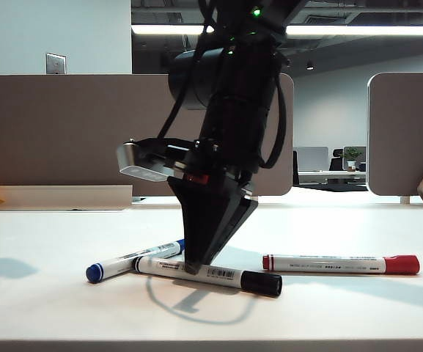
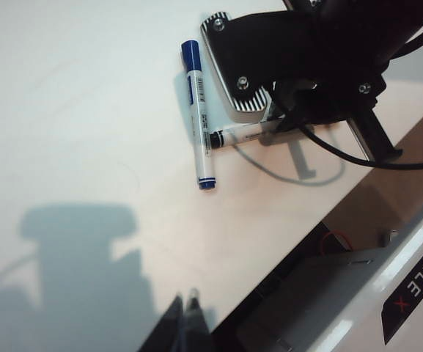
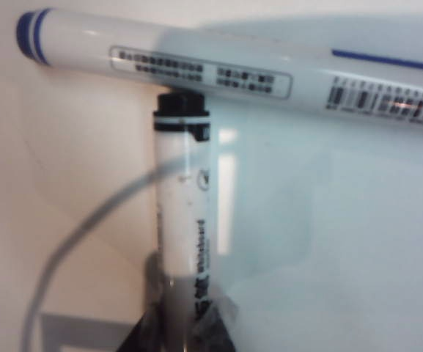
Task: Pick up the markers one by one and line them up horizontally in a straight line on the table.
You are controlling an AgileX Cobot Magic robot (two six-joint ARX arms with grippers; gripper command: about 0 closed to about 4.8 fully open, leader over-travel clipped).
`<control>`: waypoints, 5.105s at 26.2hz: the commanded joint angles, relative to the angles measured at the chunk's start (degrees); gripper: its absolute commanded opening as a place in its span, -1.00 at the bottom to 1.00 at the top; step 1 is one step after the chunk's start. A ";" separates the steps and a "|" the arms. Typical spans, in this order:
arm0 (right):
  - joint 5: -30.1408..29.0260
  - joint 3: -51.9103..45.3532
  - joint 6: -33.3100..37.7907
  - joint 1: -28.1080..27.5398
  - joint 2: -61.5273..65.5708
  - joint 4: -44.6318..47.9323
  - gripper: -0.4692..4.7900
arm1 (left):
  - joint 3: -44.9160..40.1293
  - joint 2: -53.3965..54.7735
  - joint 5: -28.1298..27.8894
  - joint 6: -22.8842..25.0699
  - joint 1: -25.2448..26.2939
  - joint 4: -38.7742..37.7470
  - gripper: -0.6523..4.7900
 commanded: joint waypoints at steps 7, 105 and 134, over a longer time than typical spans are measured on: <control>4.02 7.69 -3.41 0.72 3.96 -5.79 -0.62 | 0.02 -0.52 0.39 0.20 0.09 0.35 -0.77; 15.76 19.54 -10.47 8.63 8.35 -15.23 -0.55 | 0.02 -0.57 1.90 0.02 0.09 3.15 -0.77; 12.39 19.37 -10.40 6.23 11.08 -12.00 -0.55 | 0.02 -0.57 1.90 0.00 0.09 3.10 -0.77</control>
